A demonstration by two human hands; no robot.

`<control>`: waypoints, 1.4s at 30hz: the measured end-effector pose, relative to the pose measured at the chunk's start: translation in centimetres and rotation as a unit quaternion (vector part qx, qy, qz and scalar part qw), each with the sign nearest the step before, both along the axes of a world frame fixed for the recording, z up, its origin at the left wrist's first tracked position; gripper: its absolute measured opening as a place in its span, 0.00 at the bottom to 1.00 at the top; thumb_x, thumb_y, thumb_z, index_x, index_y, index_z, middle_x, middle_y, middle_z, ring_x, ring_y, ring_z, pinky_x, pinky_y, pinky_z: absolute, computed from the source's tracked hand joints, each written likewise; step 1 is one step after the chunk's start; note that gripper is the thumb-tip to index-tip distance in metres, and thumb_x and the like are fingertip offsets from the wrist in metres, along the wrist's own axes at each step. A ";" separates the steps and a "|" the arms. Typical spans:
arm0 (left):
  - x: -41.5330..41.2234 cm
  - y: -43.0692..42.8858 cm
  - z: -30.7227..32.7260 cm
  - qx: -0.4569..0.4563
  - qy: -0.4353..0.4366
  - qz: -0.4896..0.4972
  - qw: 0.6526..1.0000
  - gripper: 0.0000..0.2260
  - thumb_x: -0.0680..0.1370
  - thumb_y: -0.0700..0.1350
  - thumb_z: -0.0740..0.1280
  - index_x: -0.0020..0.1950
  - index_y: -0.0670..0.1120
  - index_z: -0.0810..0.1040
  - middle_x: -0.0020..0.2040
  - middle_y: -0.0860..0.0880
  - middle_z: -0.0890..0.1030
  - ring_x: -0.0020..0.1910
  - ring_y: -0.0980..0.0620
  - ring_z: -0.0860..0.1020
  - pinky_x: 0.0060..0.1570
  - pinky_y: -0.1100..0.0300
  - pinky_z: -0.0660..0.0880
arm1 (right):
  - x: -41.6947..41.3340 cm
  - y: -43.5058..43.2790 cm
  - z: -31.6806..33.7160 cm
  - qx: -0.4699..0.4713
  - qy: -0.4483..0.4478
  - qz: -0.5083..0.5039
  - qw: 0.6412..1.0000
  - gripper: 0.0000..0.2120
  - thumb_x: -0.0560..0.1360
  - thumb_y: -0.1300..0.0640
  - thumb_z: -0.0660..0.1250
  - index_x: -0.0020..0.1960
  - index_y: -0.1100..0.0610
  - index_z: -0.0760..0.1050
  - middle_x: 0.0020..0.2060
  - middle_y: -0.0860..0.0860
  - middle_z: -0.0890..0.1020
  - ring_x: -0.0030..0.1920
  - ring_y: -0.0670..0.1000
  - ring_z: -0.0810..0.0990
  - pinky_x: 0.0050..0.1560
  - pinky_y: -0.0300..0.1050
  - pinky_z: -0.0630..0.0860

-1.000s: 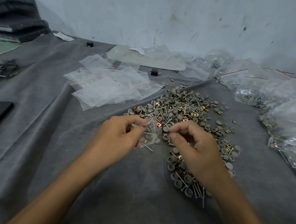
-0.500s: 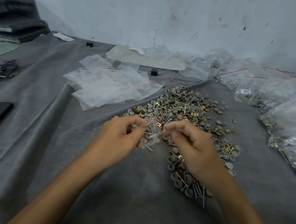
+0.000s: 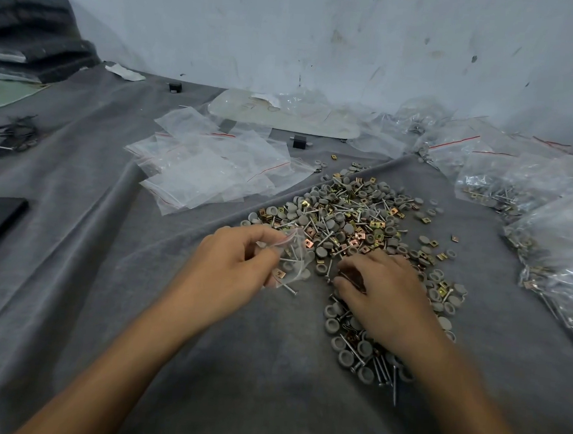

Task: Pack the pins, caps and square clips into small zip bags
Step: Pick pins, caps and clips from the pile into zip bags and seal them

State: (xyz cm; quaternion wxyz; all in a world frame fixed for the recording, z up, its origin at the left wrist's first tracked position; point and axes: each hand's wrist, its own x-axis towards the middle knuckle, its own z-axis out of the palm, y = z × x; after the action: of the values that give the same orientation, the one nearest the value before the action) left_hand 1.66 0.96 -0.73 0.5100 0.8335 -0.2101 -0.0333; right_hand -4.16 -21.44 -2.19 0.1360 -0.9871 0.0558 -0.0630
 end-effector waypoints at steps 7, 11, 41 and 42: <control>0.0 0.1 0.0 0.026 -0.012 -0.002 1.000 0.08 0.81 0.47 0.66 0.55 0.59 0.82 0.31 0.56 0.84 0.25 0.64 0.73 0.30 0.70 0.67 | -0.3 0.7 0.2 -0.005 0.025 0.008 1.000 0.05 0.82 0.45 0.60 0.53 0.43 0.73 0.51 0.42 0.75 0.56 0.48 0.71 0.60 0.50 0.67; 0.1 0.2 0.1 0.017 -0.005 0.002 1.000 0.08 0.82 0.47 0.66 0.55 0.59 0.83 0.31 0.55 0.84 0.24 0.63 0.72 0.28 0.70 0.67 | -0.5 1.3 0.0 0.004 0.011 0.027 1.000 0.04 0.82 0.44 0.59 0.52 0.42 0.72 0.49 0.41 0.74 0.53 0.47 0.71 0.59 0.49 0.68; -0.1 0.1 0.5 0.020 0.001 0.002 1.000 0.10 0.82 0.45 0.65 0.55 0.60 0.82 0.31 0.54 0.84 0.22 0.63 0.71 0.26 0.72 0.66 | -0.8 0.7 0.4 0.114 -0.016 0.071 0.991 0.05 0.84 0.53 0.58 0.51 0.47 0.71 0.49 0.41 0.72 0.50 0.45 0.72 0.49 0.42 0.67; -0.1 0.1 0.5 0.019 0.001 0.002 1.000 0.10 0.82 0.45 0.65 0.55 0.60 0.82 0.31 0.54 0.84 0.22 0.64 0.71 0.26 0.72 0.66 | -0.8 0.7 0.3 0.125 -0.034 0.069 0.989 0.05 0.84 0.53 0.58 0.51 0.48 0.72 0.49 0.42 0.73 0.50 0.45 0.72 0.49 0.42 0.68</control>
State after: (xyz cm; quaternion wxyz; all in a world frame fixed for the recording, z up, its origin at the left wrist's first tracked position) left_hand 1.56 1.08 -0.24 0.4939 0.8437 -0.2073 -0.0370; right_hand -4.95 -20.74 -1.85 0.2639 -0.9612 -0.0094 -0.0797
